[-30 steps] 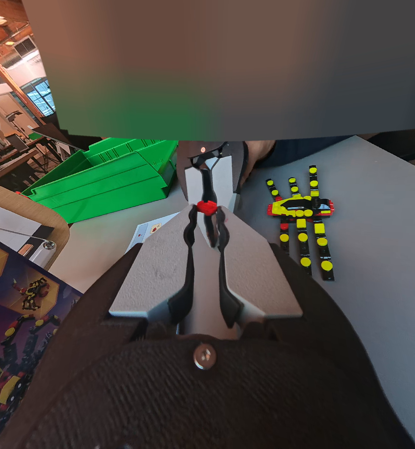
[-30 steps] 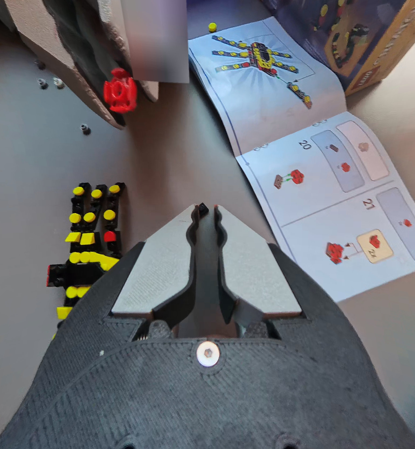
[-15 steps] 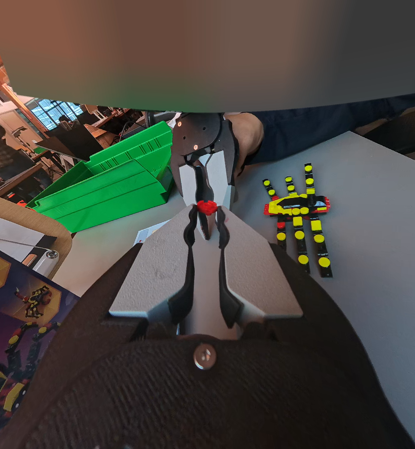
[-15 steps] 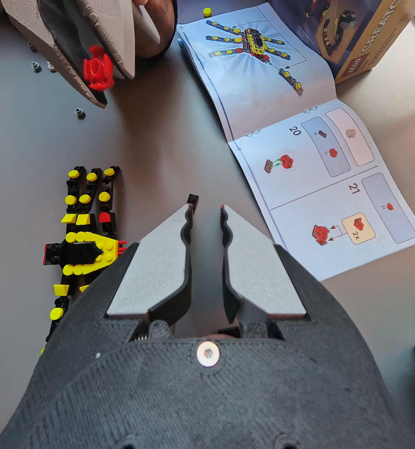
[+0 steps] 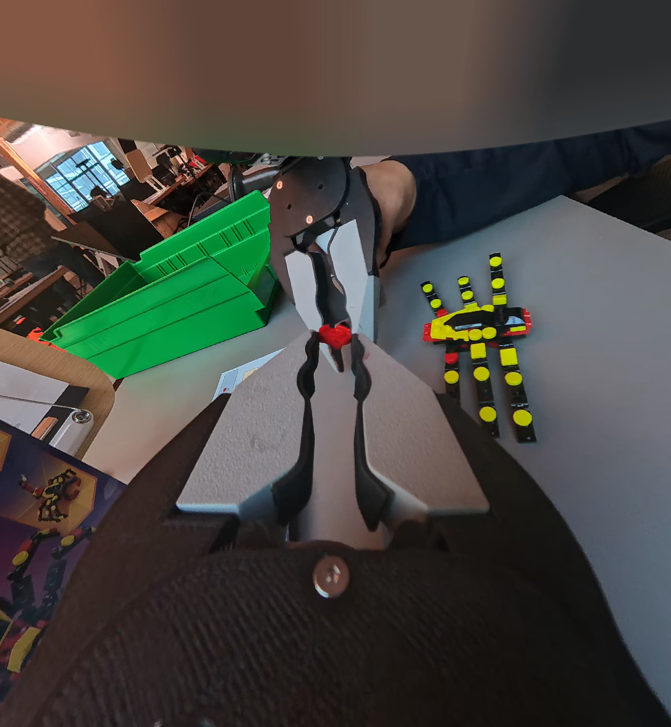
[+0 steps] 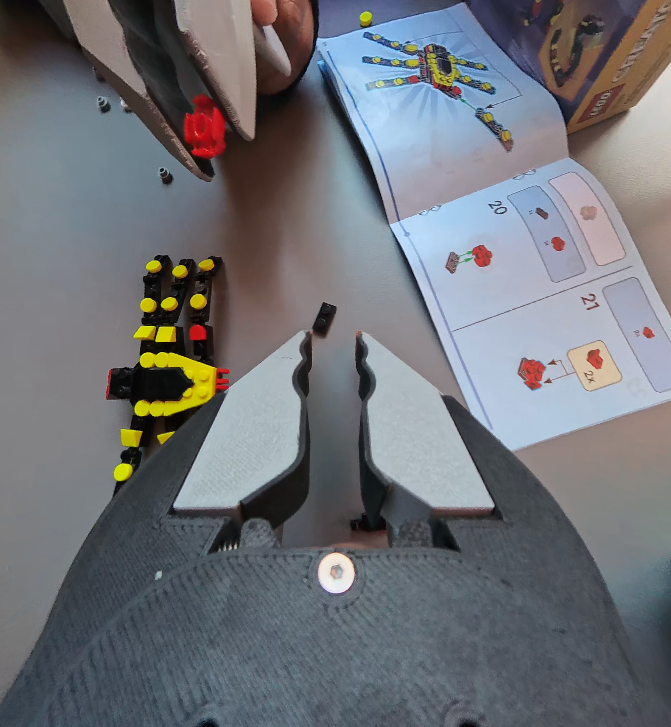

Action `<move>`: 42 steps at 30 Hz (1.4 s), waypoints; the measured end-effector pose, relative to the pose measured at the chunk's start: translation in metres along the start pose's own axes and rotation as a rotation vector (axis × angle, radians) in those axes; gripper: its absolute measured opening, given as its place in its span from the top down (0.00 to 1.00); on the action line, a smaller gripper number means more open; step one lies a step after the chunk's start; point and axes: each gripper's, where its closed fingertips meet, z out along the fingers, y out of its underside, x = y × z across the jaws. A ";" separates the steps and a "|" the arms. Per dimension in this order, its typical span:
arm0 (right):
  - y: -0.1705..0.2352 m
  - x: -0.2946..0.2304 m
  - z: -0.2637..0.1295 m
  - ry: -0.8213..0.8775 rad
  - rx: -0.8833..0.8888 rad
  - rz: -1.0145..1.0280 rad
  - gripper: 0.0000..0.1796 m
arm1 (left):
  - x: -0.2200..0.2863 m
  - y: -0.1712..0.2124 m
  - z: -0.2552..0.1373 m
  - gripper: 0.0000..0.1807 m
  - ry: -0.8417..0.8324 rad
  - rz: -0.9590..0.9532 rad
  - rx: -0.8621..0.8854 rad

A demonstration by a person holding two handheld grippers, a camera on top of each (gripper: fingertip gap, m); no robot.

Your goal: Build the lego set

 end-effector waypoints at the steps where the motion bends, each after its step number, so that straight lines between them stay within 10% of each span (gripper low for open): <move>1: 0.001 -0.002 0.003 -0.005 -0.009 -0.002 0.89 | 0.000 0.000 0.000 0.93 -0.001 0.005 -0.003; 42: -0.009 0.001 0.002 0.004 0.052 0.029 0.99 | 0.000 0.007 0.003 0.93 -0.019 0.034 -0.049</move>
